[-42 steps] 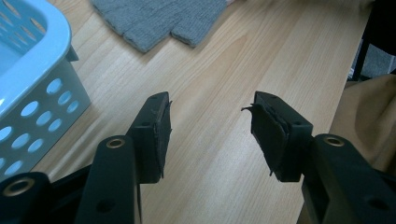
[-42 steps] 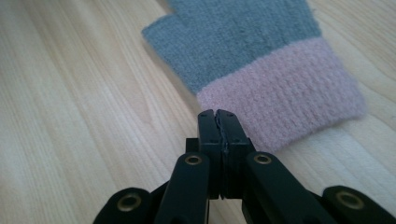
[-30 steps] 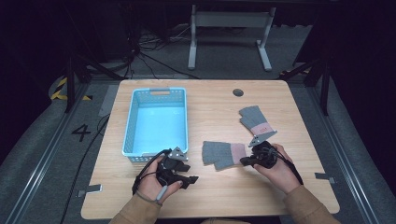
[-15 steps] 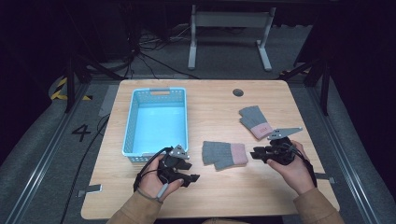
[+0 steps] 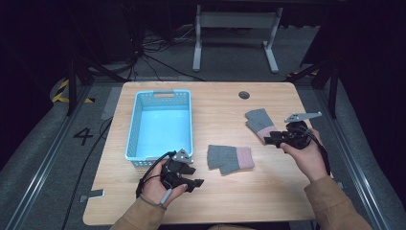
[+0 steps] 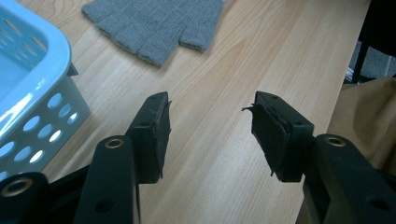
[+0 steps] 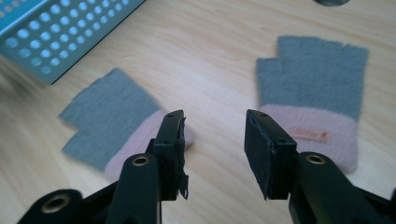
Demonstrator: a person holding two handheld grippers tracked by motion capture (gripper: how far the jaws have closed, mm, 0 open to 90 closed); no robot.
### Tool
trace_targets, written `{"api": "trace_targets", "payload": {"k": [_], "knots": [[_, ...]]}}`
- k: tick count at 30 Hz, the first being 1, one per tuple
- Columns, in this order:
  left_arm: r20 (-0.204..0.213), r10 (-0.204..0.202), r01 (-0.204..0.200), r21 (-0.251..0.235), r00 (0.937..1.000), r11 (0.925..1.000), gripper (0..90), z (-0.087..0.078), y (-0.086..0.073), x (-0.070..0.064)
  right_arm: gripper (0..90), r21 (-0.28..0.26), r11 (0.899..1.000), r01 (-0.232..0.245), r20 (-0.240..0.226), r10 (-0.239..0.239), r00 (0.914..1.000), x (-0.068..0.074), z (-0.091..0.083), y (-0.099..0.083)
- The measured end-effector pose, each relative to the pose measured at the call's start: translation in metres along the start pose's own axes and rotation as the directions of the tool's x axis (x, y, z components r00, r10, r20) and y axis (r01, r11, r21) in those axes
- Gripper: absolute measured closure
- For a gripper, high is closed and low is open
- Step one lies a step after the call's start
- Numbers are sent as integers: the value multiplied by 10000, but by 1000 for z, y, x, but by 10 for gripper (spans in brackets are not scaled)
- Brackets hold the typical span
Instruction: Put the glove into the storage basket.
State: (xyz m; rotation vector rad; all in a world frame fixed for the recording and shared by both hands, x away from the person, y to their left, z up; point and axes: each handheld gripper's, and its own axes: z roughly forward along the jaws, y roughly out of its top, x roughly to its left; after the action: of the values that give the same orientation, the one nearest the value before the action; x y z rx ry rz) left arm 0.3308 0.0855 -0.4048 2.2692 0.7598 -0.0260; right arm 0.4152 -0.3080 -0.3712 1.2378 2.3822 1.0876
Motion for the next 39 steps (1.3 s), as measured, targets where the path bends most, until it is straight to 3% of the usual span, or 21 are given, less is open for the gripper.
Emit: {"api": "trace_targets", "payload": {"k": [6,16,26,39], "knots": [[-17,-18,18,9,10000,10000,475,0,0,0,554,-240,9997,-94,352,102,9993,-16,11,14],[3,-8,8,9,10000,10000,473,0,-2,0,516,290,9984,-495,1091,460,9930,-40,47,30],[-7,-43,43,45,10000,10000,471,1,-2,0,502,798,9938,-772,1685,629,9837,-58,74,25],[-1,22,-22,86,10000,10000,469,2,-2,-1,487,1354,9860,-978,2035,689,9766,-70,91,16]]}}
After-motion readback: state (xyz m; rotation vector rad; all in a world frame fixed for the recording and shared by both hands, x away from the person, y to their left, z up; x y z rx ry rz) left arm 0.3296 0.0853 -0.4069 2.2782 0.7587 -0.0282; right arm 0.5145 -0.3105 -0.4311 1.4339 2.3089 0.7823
